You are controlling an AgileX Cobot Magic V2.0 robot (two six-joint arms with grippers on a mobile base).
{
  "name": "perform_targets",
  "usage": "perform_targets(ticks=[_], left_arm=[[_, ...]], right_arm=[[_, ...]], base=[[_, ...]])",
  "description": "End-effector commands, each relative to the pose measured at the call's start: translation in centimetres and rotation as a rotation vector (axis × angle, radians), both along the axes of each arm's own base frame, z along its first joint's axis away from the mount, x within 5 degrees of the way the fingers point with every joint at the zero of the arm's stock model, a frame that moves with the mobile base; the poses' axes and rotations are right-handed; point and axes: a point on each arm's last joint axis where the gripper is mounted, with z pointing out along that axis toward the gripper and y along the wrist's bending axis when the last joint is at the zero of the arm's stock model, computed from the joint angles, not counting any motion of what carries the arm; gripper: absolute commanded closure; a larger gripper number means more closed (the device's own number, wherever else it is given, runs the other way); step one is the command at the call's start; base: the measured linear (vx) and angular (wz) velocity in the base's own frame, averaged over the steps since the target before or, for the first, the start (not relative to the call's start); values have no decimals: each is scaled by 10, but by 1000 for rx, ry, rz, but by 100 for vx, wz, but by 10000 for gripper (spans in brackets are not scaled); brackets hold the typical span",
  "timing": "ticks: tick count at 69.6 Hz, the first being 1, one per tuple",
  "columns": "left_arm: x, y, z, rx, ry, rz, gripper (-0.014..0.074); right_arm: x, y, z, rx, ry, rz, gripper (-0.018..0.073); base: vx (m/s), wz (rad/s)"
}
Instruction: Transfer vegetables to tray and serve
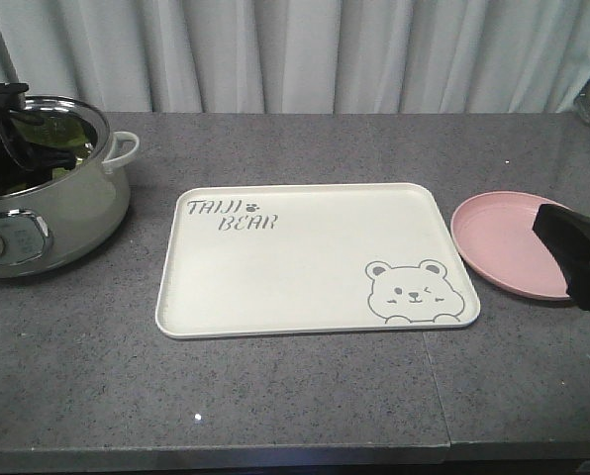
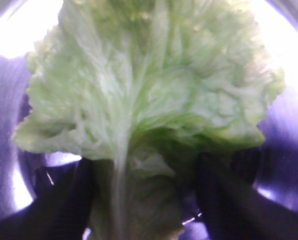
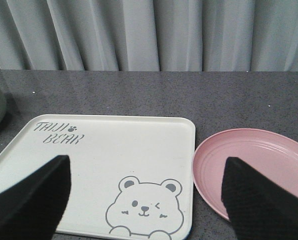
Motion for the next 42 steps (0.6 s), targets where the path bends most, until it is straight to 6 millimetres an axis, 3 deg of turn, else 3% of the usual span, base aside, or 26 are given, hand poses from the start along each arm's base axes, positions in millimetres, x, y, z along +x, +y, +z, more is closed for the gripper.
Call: perform_targets(ticks=[1, 11, 25, 42], left_arm=[[-3, -2, 14, 0, -34, -2, 364], [-3, -2, 14, 5, -28, -19, 606], [-5, -2, 21, 7, -52, -28, 604], [-15, -3, 53, 14, -139, -28, 604]], right_arm=[[1, 2, 17, 15, -99, 18, -30], [1, 2, 17, 15, -99, 18, -30], [1, 2, 17, 13, -99, 18, -30], [1, 2, 17, 14, -103, 19, -30]], base=[[0, 0], [0, 0], [0, 0], [0, 0]])
